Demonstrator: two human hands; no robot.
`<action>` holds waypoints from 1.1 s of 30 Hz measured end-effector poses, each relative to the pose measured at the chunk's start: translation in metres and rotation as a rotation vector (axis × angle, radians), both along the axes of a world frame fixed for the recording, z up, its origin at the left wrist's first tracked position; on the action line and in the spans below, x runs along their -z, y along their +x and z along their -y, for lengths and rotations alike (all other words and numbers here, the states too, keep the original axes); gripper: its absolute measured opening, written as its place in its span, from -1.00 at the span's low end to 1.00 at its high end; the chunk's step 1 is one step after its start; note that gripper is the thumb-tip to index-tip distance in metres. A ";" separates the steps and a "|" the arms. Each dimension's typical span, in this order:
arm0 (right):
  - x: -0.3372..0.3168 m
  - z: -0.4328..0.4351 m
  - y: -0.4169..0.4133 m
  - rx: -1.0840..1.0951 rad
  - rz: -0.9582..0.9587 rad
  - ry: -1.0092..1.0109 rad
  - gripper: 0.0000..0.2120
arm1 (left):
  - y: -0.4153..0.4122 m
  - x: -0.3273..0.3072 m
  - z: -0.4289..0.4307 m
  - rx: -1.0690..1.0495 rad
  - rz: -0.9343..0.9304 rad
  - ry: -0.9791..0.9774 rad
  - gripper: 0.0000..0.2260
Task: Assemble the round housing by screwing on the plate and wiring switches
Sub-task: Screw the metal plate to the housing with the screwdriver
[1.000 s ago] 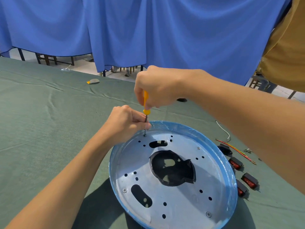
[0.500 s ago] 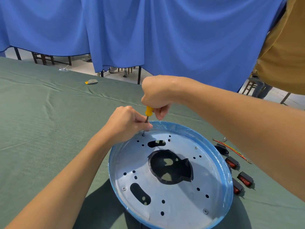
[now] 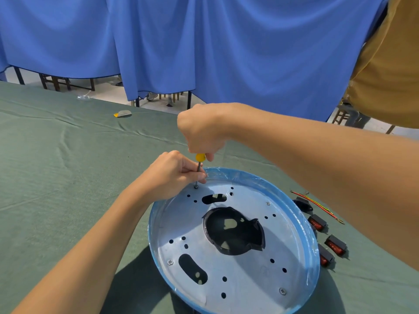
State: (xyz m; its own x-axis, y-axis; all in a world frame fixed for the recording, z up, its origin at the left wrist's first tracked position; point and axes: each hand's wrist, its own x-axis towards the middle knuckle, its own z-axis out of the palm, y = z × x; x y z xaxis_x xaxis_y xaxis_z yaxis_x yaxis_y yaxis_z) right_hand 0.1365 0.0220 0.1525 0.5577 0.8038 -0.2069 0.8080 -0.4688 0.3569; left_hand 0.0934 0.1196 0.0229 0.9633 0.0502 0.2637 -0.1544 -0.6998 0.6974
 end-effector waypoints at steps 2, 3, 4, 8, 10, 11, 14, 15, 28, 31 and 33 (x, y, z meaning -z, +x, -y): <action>-0.002 -0.005 -0.001 0.099 -0.022 -0.034 -0.72 | -0.001 0.000 0.000 0.007 -0.012 0.002 -0.88; -0.003 -0.007 -0.002 0.144 -0.038 -0.057 -0.71 | -0.001 -0.001 0.001 0.009 -0.015 0.007 -0.87; -0.004 -0.009 -0.002 0.186 -0.066 -0.072 -0.71 | -0.001 -0.001 0.001 0.009 -0.016 0.011 -0.87; -0.007 -0.008 -0.005 0.190 -0.114 -0.055 -0.77 | -0.003 -0.001 0.000 0.025 -0.019 0.022 -0.85; -0.012 -0.003 -0.007 0.083 -0.051 -0.081 -0.81 | -0.003 -0.001 -0.001 0.027 -0.021 0.036 -0.85; -0.015 0.000 -0.008 0.010 0.006 -0.112 -0.83 | -0.002 0.000 -0.001 0.026 -0.024 0.038 -0.85; -0.022 0.004 -0.008 -0.187 0.141 -0.203 -0.92 | -0.002 0.000 -0.002 0.026 -0.029 0.032 -0.85; -0.022 0.005 -0.007 -0.224 0.148 -0.218 -0.89 | -0.001 0.001 -0.002 0.029 -0.030 0.031 -0.84; -0.006 0.000 0.005 0.163 -0.113 -0.090 -0.75 | 0.001 0.004 0.005 -0.039 -0.003 0.058 -0.84; -0.006 0.000 0.003 0.199 -0.140 -0.076 -0.75 | 0.000 0.002 0.005 -0.021 -0.023 0.051 -0.83; -0.008 0.000 0.000 0.141 -0.112 -0.105 -0.73 | 0.001 0.003 0.003 -0.004 -0.036 0.038 -0.83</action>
State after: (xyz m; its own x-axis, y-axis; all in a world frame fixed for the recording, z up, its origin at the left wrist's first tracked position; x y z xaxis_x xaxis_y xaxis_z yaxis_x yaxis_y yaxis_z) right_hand 0.1364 0.0219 0.1608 0.6321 0.6899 -0.3527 0.7743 -0.5453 0.3210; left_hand 0.0940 0.1163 0.0197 0.9719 0.0448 0.2310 -0.1270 -0.7266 0.6752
